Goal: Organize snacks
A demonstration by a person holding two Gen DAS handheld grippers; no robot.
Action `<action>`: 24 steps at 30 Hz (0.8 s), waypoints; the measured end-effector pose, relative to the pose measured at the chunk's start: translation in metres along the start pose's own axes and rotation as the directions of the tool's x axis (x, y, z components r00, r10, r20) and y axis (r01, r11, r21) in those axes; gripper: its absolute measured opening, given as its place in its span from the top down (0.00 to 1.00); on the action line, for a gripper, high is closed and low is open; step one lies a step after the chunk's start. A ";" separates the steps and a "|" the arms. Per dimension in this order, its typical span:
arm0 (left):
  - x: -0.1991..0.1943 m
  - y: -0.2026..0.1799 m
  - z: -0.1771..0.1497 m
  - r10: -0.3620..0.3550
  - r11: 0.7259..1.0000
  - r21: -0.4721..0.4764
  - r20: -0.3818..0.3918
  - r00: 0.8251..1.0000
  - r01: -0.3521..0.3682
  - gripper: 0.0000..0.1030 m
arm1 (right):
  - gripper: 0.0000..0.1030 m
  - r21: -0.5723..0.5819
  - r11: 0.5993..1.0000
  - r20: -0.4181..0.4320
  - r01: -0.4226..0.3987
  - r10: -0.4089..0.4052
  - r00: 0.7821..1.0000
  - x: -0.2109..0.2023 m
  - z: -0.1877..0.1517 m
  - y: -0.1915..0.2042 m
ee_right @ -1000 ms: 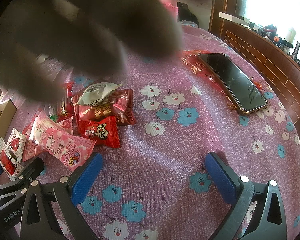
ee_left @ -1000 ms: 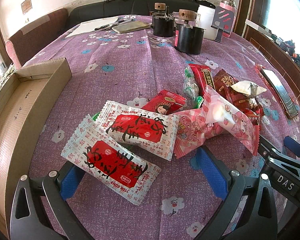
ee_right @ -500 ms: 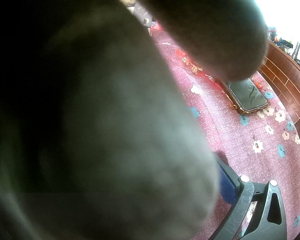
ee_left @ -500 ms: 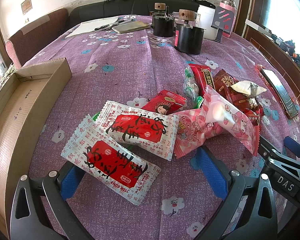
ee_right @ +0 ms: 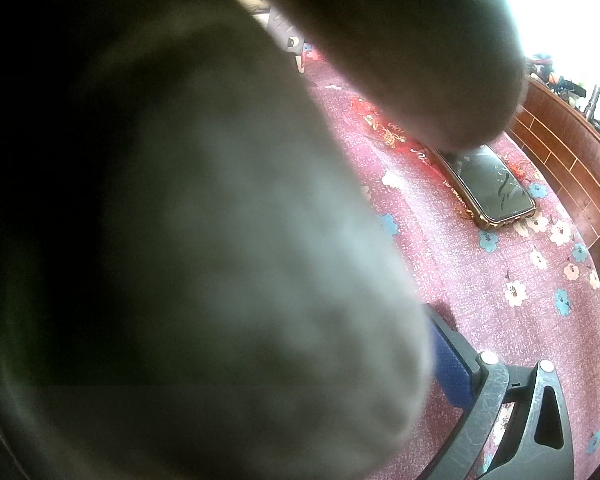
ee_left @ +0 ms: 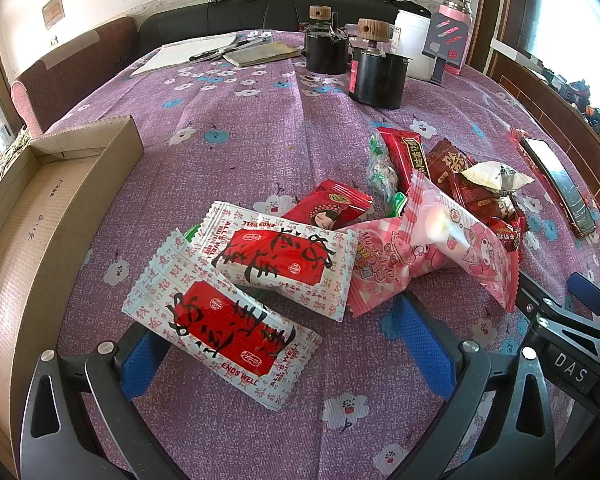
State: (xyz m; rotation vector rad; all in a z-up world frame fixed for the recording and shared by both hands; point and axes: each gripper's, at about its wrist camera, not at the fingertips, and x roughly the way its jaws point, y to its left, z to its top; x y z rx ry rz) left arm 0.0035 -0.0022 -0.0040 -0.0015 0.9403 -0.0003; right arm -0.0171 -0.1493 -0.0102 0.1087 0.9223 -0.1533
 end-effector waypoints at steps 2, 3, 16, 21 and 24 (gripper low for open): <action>0.000 0.000 0.000 0.000 1.000 0.000 0.000 1.000 0.000 0.00 | 0.00 -0.002 1.000 0.000 -0.001 0.001 1.000 -0.001 -0.001 0.001; 0.000 0.000 0.000 0.000 1.000 0.000 0.000 1.000 0.000 0.00 | 0.00 -0.004 1.000 0.001 -0.001 0.001 1.000 -0.001 -0.001 0.001; 0.000 -0.001 0.000 0.000 1.000 0.000 0.000 1.000 0.000 0.00 | 0.00 -0.027 1.000 0.002 -0.012 0.012 1.000 0.004 0.010 0.009; 0.000 -0.001 0.000 0.000 1.000 0.000 0.000 1.000 0.000 0.00 | 0.00 -0.027 1.000 0.001 -0.011 0.011 1.000 0.005 0.009 0.009; 0.000 -0.001 0.000 0.000 1.000 0.000 0.000 1.000 0.000 0.00 | 0.00 -0.028 1.000 0.002 -0.011 0.011 1.000 0.004 0.009 0.010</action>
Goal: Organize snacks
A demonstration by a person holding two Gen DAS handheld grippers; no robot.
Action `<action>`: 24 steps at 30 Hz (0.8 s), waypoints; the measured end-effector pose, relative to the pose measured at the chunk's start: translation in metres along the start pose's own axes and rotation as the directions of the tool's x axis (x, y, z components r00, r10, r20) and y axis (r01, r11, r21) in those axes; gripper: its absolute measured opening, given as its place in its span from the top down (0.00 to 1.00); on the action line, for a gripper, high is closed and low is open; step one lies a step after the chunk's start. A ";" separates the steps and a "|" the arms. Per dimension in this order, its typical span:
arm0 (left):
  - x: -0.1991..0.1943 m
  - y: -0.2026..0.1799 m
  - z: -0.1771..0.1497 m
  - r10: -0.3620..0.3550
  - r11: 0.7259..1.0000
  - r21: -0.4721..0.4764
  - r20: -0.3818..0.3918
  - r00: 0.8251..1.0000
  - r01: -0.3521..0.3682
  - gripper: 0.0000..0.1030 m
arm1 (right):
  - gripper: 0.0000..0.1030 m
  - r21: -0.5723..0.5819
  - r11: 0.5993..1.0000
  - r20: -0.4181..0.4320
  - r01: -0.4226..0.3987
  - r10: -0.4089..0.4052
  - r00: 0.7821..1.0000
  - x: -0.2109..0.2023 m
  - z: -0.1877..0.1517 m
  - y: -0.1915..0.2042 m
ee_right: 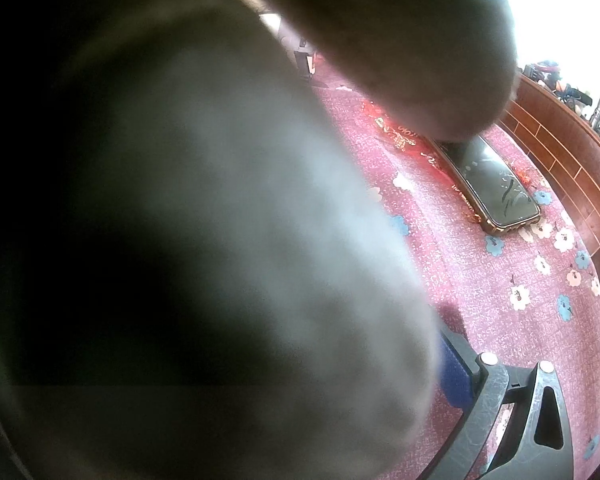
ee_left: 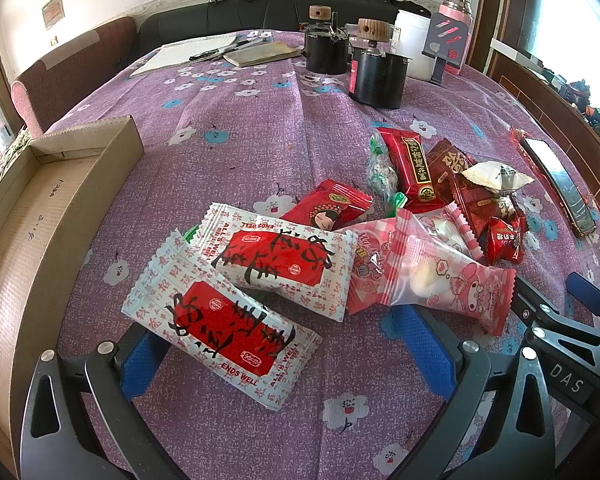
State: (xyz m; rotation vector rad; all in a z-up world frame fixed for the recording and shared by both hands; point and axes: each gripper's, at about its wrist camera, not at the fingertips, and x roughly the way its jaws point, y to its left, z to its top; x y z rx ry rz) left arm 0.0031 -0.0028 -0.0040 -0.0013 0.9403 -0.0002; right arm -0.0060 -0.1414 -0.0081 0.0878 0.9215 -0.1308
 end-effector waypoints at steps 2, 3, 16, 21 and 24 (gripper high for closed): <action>0.000 0.000 0.000 0.000 1.000 0.000 0.000 1.000 0.000 0.00 | 0.00 0.000 1.000 0.000 0.000 0.000 1.000 0.000 0.000 0.000; 0.000 0.000 0.000 0.000 1.000 0.000 0.000 1.000 0.000 0.00 | 0.00 0.000 1.000 0.000 0.000 0.000 1.000 0.000 0.000 0.000; 0.000 0.000 0.000 0.000 1.000 0.000 0.000 1.000 0.000 0.00 | 0.00 0.000 1.000 -0.001 0.000 0.000 1.000 0.000 -0.002 0.000; 0.000 0.000 0.000 0.000 1.000 0.000 0.000 1.000 0.000 0.00 | 0.00 0.000 1.000 -0.001 0.000 0.000 1.000 0.000 -0.002 0.000; 0.000 -0.001 0.000 0.000 1.000 0.000 0.000 1.000 0.000 0.00 | 0.00 -0.001 1.000 -0.001 0.001 -0.001 1.000 -0.001 -0.003 0.000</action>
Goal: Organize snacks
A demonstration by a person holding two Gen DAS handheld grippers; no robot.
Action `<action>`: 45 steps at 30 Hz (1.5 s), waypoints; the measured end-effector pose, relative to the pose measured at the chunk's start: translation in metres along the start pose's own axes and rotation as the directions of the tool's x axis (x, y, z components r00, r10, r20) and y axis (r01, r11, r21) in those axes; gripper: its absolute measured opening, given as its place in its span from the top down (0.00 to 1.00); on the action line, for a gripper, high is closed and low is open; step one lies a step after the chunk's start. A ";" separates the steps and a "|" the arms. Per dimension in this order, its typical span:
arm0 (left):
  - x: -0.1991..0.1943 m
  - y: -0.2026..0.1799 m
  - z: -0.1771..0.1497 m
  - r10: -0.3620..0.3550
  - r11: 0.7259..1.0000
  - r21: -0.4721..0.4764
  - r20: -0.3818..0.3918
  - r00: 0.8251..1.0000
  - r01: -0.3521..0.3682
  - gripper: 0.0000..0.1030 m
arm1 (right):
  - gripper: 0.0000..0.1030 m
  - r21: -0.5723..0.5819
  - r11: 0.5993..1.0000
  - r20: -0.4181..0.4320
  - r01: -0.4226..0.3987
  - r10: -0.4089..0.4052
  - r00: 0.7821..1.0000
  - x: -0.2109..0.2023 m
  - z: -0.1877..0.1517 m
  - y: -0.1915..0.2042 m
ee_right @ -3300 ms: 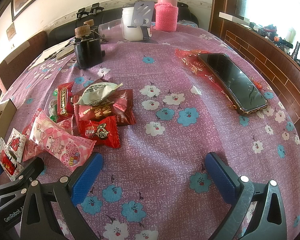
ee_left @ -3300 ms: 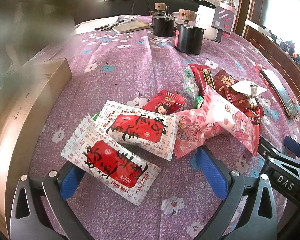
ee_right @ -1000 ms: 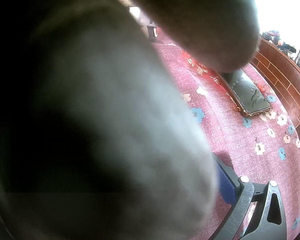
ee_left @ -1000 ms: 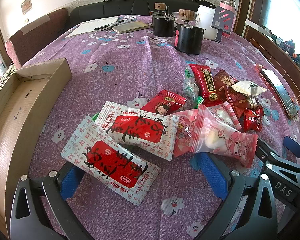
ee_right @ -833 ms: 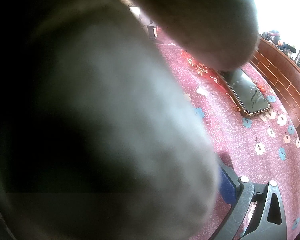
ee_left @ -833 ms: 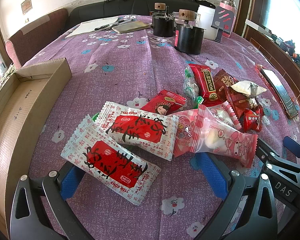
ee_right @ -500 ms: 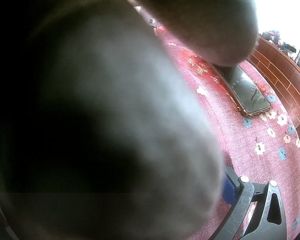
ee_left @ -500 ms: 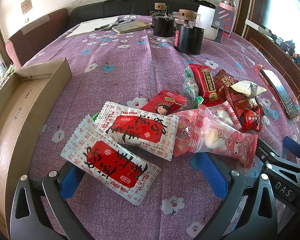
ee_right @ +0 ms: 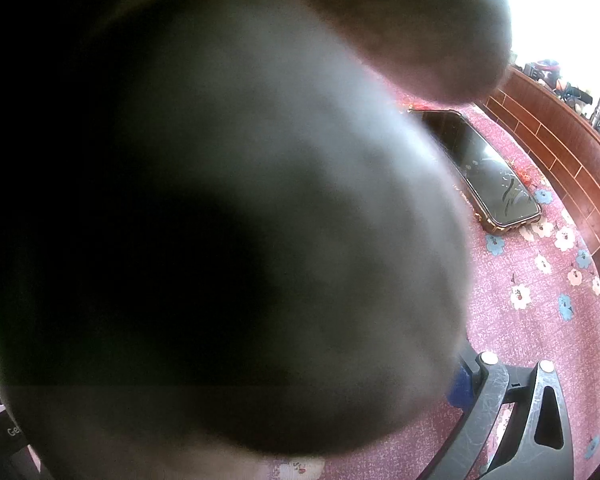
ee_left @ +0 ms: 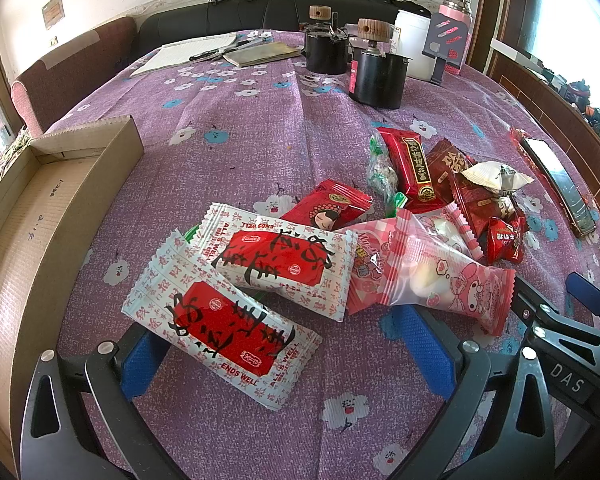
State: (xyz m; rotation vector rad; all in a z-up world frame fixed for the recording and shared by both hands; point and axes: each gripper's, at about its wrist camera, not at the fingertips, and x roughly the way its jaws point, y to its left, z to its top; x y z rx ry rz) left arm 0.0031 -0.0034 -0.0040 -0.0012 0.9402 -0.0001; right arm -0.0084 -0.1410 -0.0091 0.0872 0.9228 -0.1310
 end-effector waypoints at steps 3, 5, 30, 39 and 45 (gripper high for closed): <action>0.000 0.000 0.000 0.000 1.000 0.000 0.000 1.000 0.000 0.00 | 0.00 0.000 1.000 0.000 0.000 0.000 1.000 0.000 0.000 0.000; 0.000 0.000 0.000 0.000 1.000 0.000 0.000 1.000 0.000 0.00 | 0.00 -0.001 1.000 0.001 0.000 0.000 1.000 0.000 0.000 0.000; 0.000 0.000 0.000 0.000 1.000 0.000 0.000 1.000 0.000 0.00 | 0.00 0.001 1.000 -0.001 0.000 0.000 1.000 -0.001 0.002 -0.002; -0.001 -0.001 -0.002 -0.017 1.000 0.016 -0.016 1.000 0.017 0.00 | 0.00 0.001 1.000 -0.002 -0.001 0.001 1.000 0.001 0.003 -0.004; -0.008 -0.001 -0.009 -0.044 0.997 0.064 -0.077 0.996 0.049 0.00 | 0.00 0.000 0.999 -0.071 -0.036 0.036 0.997 -0.005 -0.005 -0.002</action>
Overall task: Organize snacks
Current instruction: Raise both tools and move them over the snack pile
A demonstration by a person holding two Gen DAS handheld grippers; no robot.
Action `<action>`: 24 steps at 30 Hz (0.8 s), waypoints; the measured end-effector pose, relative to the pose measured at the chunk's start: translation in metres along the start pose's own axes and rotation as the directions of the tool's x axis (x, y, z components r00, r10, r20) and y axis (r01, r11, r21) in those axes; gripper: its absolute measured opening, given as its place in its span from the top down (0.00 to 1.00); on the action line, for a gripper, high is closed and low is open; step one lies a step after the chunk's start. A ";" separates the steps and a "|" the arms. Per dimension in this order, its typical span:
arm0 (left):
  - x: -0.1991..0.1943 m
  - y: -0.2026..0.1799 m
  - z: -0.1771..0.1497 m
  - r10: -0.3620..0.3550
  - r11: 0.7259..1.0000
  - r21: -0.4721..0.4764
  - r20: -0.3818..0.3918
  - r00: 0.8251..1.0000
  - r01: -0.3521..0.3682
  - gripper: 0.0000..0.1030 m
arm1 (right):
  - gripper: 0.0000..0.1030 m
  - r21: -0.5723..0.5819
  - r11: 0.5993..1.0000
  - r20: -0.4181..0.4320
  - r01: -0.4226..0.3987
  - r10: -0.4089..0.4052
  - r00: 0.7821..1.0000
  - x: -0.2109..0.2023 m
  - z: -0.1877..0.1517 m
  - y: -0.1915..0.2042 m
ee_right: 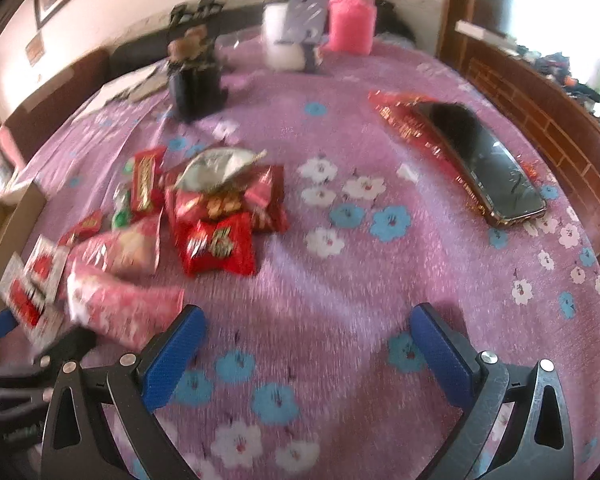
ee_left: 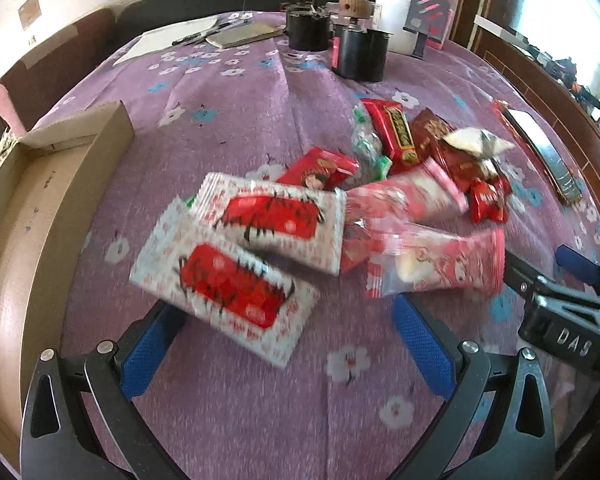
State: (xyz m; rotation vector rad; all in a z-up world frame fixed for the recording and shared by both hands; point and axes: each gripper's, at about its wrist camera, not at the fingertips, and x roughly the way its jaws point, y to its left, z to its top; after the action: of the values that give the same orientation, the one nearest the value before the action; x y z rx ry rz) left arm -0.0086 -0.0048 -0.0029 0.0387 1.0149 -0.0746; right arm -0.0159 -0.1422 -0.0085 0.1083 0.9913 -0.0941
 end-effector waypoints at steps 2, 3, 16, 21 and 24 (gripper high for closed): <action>-0.003 -0.003 -0.004 -0.007 1.000 0.009 0.003 1.000 0.007 0.00 | 0.00 -0.015 1.000 -0.019 0.015 -0.015 1.000 -0.007 -0.004 -0.004; -0.006 -0.002 -0.010 -0.007 1.000 0.011 0.001 1.000 0.007 0.00 | 0.00 -0.015 1.000 -0.021 0.015 -0.015 1.000 -0.008 -0.004 -0.003; -0.137 0.044 -0.035 -0.094 0.994 -0.023 0.255 0.962 0.103 0.00 | 0.09 -0.063 0.998 0.111 0.016 -0.009 0.994 -0.071 -0.027 -0.005; -0.271 0.075 -0.017 -0.040 0.999 0.007 0.559 0.829 0.043 0.00 | 0.11 -0.160 0.984 0.383 0.074 -0.007 0.924 -0.173 -0.011 0.006; -0.343 0.088 0.004 0.021 0.999 0.010 0.670 0.742 -0.037 0.00 | 0.09 -0.236 0.960 0.567 0.151 0.010 0.824 -0.247 0.002 0.025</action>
State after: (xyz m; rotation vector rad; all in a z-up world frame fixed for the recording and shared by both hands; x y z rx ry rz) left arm -0.1779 0.0973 0.2903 0.0439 0.2803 -0.0639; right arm -0.1453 -0.1106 0.2011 -0.2048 0.4013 -0.0520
